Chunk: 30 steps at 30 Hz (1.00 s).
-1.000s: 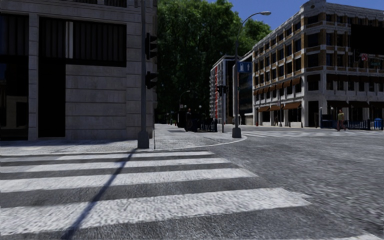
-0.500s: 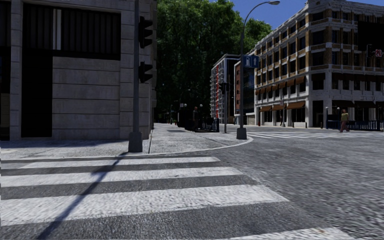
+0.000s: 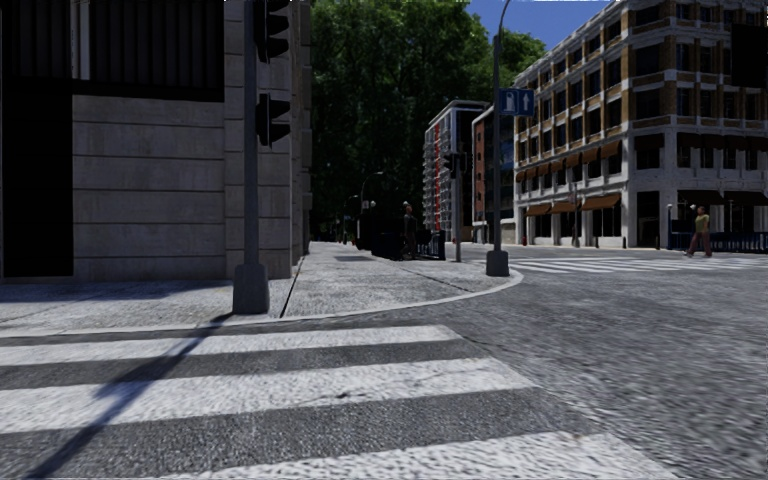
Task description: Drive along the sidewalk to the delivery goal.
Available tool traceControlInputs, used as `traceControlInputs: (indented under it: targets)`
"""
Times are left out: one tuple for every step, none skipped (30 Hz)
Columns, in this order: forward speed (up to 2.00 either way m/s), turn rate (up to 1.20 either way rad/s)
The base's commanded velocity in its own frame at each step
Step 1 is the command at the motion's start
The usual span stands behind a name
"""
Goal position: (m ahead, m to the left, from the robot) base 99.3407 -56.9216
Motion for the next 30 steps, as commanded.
traceControlInputs:
  targets:
    - [1.76,0.07]
    - [1.76,0.08]
    - [1.76,0.08]
    - [1.76,0.09]
    - [1.76,0.10]
    - [1.76,0.12]
    - [1.76,0.12]
    - [1.76,0.12]
    - [1.76,0.12]
    - [1.76,0.13]
    - [1.76,0.14]
    - [1.76,0.14]
    - [1.76,0.21]
    - [1.76,0.24]
    - [1.76,0.25]
    - [1.76,0.25]
    - [1.76,0.25]
    - [1.76,0.25]
    - [1.71,0.25]
    - [1.65,0.25]
    - [1.59,0.25]
    - [1.59,0.25]
    - [1.54,0.25]
    - [1.50,0.25]
    - [1.49,0.25]
    - [1.48,0.24]
    - [1.48,0.24]
    - [1.48,0.12]
    - [1.48,0.00]
    - [1.48,0.00]
